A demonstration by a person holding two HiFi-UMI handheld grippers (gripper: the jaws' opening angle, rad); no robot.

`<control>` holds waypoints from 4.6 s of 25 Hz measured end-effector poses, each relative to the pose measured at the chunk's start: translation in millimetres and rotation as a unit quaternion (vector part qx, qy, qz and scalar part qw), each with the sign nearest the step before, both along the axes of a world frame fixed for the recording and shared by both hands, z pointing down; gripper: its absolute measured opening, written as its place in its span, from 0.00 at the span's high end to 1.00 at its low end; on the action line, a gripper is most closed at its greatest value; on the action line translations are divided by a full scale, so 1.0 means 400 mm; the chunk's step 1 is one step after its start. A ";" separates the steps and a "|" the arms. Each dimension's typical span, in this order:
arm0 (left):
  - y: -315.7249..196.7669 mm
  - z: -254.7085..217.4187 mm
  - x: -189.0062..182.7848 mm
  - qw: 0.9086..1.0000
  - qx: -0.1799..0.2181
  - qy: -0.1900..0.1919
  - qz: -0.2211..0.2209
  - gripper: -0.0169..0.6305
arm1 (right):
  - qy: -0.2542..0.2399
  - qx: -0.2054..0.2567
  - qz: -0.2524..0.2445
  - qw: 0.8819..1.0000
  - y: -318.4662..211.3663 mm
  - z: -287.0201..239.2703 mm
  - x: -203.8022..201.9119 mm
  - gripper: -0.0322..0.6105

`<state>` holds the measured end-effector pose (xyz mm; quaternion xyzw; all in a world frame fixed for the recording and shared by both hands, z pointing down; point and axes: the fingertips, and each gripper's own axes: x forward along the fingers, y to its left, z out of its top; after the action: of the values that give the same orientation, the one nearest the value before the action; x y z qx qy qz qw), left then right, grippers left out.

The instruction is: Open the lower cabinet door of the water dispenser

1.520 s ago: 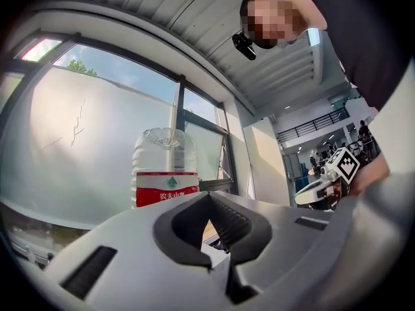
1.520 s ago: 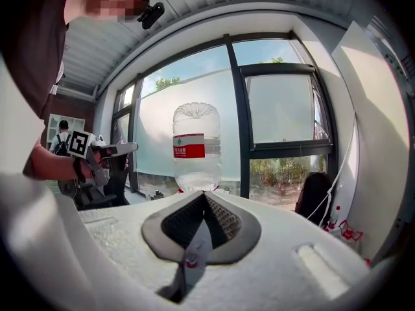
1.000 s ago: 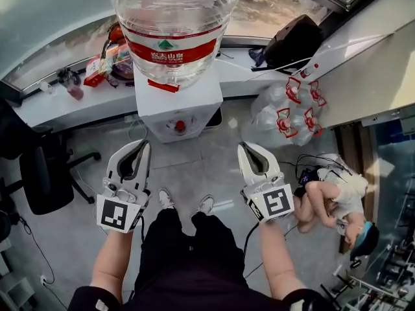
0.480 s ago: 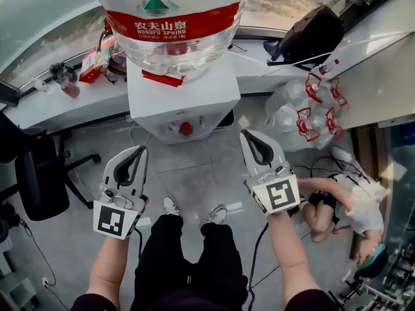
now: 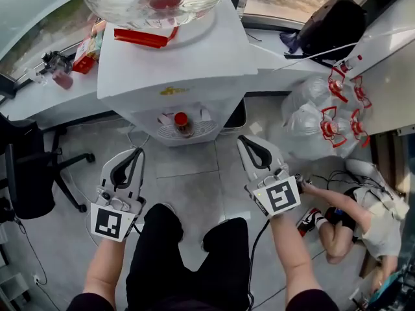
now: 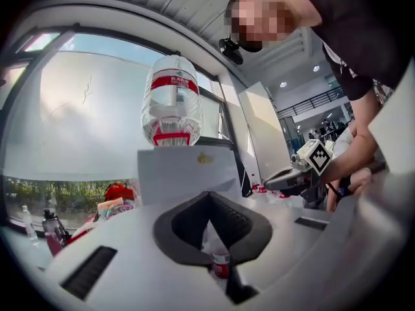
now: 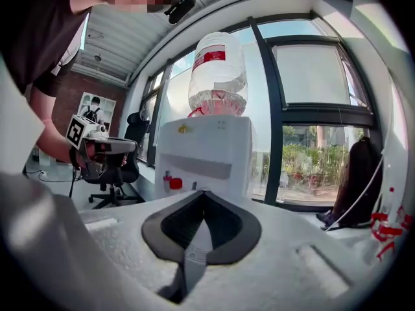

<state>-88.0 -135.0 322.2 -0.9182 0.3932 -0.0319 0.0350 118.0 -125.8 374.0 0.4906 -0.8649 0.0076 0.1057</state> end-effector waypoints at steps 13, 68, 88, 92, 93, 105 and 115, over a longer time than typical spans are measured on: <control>-0.067 0.227 0.055 0.997 0.070 0.011 0.025 0.96 | -0.036 0.037 -0.052 0.997 -0.148 0.328 0.043 0.94; 0.009 0.675 -0.108 0.993 0.094 0.009 -0.071 0.96 | -0.033 -0.018 -0.065 0.997 -0.263 0.818 0.030 0.54; 0.010 0.713 -0.095 0.995 0.075 -0.012 -0.065 0.96 | -0.051 0.005 -0.072 0.996 -0.214 0.809 0.047 0.65; 0.007 0.713 -0.090 0.995 0.074 -0.010 -0.067 0.96 | -0.035 0.015 -0.067 0.997 -0.190 0.810 0.053 0.70; 0.008 0.712 -0.086 0.995 0.075 -0.010 -0.065 0.96 | -0.036 0.015 -0.067 0.997 -0.184 0.810 0.053 0.70; 0.015 0.701 -0.107 0.994 0.079 -0.006 -0.080 0.96 | 0.023 -0.003 -0.146 0.989 -0.053 0.833 0.037 0.75; 0.020 0.685 -0.107 0.993 0.085 -0.009 -0.080 0.96 | 0.015 0.003 -0.070 0.997 -0.151 0.832 0.114 0.94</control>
<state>-130.9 -127.2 596.4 -0.8772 0.4663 -0.0092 0.1143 163.7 -186.2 707.0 0.4293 -0.8955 -0.0097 0.1173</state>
